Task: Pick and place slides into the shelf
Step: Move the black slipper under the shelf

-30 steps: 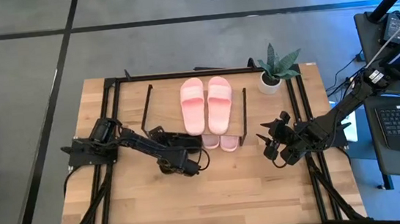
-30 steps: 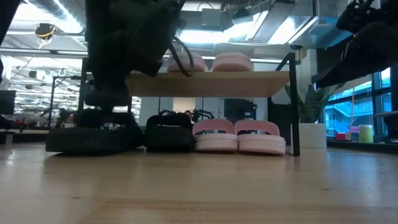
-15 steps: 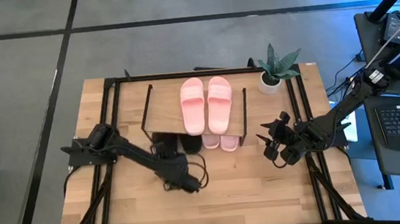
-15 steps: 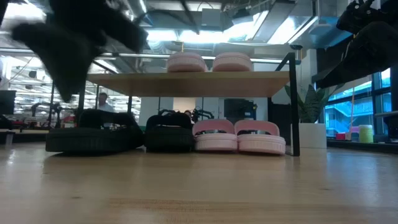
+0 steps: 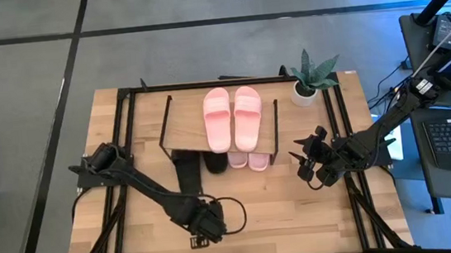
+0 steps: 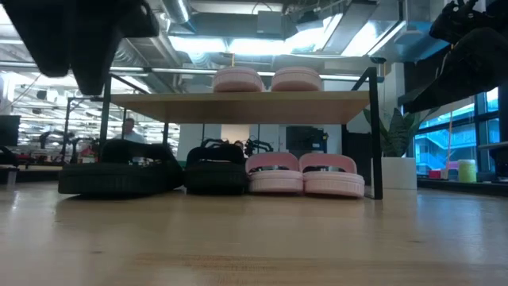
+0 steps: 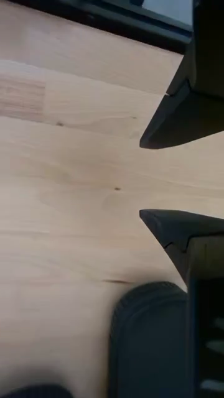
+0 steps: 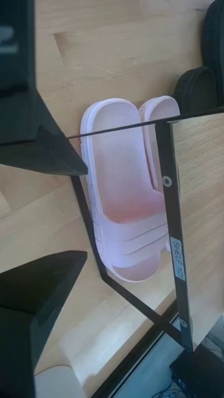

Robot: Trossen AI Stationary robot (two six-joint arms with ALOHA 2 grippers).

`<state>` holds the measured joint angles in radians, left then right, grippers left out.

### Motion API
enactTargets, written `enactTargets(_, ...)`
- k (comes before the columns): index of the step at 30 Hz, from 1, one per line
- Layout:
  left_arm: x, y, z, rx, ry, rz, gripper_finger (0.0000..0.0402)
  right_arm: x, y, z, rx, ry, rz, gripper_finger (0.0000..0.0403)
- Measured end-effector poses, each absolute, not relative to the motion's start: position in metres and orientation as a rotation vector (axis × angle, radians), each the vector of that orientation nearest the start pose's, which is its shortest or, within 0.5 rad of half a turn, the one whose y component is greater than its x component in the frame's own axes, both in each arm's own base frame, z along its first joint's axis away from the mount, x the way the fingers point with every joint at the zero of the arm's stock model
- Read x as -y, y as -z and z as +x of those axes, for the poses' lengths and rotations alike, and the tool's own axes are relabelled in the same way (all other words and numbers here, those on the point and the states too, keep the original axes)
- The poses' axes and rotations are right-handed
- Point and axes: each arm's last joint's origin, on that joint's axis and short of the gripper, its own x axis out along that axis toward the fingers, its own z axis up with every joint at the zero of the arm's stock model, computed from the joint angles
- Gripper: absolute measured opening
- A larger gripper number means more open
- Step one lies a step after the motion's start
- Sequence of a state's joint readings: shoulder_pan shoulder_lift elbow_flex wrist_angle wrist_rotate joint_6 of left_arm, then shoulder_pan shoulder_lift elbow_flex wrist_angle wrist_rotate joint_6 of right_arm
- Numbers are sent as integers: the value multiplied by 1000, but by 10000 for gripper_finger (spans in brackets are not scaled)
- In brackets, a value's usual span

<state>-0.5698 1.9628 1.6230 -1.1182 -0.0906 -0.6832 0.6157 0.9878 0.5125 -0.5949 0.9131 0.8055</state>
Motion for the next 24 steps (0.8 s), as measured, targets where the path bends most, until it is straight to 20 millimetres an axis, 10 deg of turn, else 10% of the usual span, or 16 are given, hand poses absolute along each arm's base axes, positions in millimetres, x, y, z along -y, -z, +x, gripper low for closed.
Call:
enactTargets(17,166,-160,303,-1610,-214,-47,161,-74,-190,145,-594,536,17,210)
enactTargets(24,149,-169,288,-1463,-176,-165,161,-74,-190,144,-598,537,11,210)
